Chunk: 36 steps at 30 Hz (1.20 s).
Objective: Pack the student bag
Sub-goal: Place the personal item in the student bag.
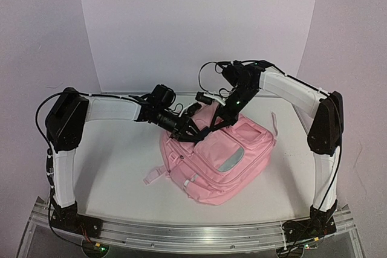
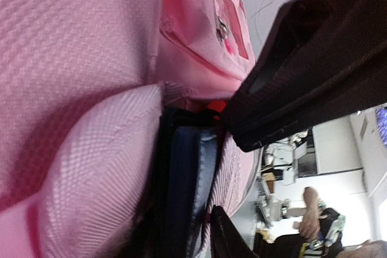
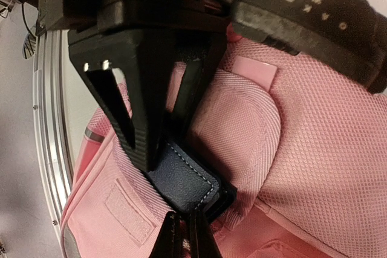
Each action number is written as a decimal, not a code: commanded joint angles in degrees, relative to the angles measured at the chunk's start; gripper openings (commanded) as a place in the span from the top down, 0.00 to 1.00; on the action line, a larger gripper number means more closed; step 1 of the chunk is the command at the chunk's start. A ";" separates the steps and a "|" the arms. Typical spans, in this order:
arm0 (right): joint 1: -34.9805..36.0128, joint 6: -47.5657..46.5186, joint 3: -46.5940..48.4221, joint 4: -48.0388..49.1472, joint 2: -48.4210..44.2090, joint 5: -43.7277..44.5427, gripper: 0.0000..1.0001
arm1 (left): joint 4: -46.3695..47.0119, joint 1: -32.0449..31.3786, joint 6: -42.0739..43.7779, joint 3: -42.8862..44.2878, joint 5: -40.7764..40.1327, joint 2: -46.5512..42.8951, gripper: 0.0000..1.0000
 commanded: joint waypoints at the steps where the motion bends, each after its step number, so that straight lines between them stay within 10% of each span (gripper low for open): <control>1: 0.35 1.16 2.16 9.17 -5.92 -4.09 1.00 | -1.88 -1.91 1.92 -5.11 -13.98 -5.48 0.60; 13: 0.37 2.28 0.71 9.58 -6.43 -4.72 1.00 | 4.86 -1.98 3.26 -10.86 -22.85 -13.52 0.30; 36: 0.33 4.23 -0.60 9.93 -5.42 -6.79 1.00 | 8.61 -6.19 16.00 -13.81 -31.36 -17.22 0.40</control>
